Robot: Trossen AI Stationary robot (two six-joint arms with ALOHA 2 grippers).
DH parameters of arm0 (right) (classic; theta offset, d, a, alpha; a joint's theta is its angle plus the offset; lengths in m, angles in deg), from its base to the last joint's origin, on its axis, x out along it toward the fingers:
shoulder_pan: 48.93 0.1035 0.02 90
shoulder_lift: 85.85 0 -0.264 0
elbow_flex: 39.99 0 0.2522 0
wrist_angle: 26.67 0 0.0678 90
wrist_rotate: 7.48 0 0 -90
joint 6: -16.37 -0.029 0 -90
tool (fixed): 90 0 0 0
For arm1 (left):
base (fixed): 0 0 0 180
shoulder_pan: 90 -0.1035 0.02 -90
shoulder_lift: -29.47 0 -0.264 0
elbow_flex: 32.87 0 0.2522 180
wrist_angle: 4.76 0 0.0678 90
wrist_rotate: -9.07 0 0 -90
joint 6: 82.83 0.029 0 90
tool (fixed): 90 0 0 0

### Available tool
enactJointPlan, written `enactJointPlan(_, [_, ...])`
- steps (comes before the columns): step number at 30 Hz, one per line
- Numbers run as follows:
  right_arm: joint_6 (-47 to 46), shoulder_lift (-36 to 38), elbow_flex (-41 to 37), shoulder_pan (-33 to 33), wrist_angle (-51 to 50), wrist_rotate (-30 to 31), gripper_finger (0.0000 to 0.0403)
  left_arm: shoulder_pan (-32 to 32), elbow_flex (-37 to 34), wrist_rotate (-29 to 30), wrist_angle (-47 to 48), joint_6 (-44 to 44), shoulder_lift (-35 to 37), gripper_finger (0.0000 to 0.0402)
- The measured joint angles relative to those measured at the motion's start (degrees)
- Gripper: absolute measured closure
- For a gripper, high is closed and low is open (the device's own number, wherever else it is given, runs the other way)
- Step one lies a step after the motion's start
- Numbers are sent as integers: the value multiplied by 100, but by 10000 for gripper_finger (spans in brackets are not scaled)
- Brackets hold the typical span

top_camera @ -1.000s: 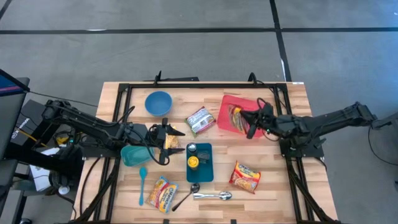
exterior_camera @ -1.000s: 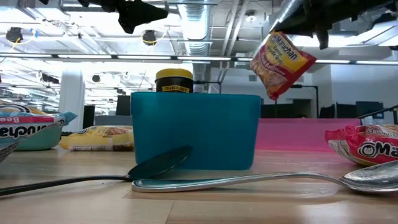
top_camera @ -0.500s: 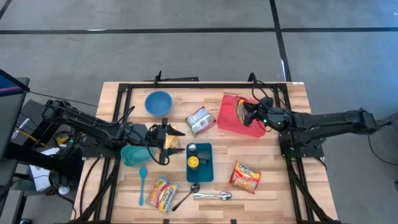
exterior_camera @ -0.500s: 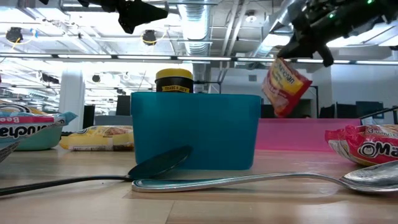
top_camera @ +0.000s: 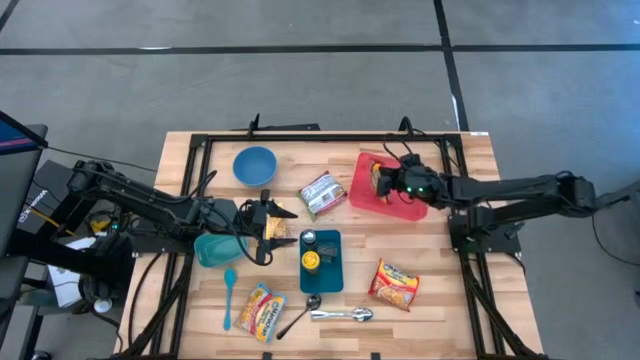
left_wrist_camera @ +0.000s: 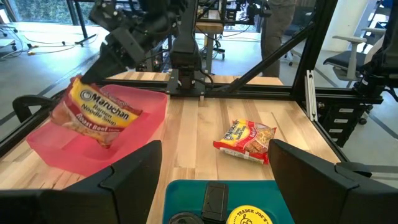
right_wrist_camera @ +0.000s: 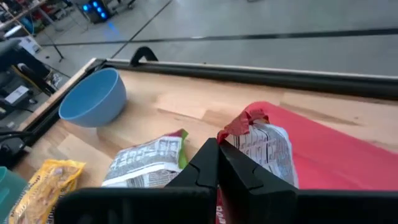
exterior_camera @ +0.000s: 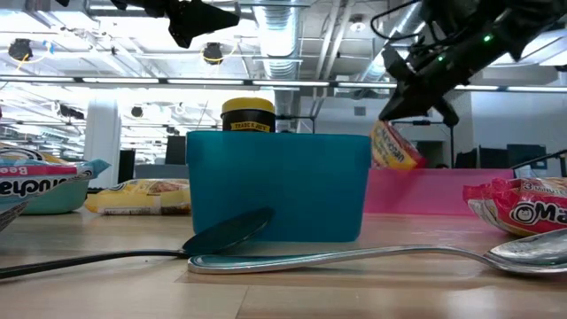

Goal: Pick & Place Food Item
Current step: Put the red noodle pack into the red bin

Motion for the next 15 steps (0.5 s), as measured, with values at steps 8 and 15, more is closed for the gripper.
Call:
enactJointPlan(8, [-197,-593,138,-389,249,-458,403,-1,-1,0,-2,0,-1,112])
enactJointPlan(15, [-284,-1189,525,-713,184,-834,403,-1,1,0,0,0,1,112])
